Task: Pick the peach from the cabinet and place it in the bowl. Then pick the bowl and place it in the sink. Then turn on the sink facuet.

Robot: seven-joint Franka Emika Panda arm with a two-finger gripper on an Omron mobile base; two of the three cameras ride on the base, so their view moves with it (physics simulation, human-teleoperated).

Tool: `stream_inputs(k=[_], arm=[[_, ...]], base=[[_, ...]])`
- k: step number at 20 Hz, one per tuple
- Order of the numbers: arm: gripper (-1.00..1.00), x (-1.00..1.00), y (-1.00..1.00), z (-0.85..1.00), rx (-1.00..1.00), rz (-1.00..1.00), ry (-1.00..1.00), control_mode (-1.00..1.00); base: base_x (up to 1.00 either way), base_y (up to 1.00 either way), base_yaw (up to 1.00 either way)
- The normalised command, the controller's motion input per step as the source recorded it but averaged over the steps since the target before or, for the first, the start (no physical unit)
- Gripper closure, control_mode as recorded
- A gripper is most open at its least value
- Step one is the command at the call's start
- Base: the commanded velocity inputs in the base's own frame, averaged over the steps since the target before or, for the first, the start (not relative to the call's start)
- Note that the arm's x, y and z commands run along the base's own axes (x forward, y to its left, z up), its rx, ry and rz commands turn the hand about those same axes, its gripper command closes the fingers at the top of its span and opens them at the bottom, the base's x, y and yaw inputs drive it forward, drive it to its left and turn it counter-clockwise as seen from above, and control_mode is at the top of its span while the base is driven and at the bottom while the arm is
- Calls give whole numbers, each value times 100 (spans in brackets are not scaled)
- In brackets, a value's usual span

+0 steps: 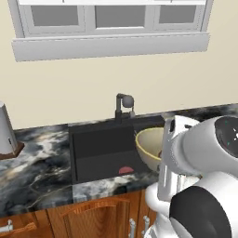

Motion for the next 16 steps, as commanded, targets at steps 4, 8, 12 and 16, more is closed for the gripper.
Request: stream_inputs(k=[4,8,12,16], arm=[[100,43,100,-43,0,-11,20,-100],[100,86,83,-40,0,-19,9,-100],[100,100,46,-44,0,-33,11,-100],[100,100,31,-52,0,-35,9,-100]], base=[[0,0,0],[0,0,0],[0,0,0],[0,0,0]])
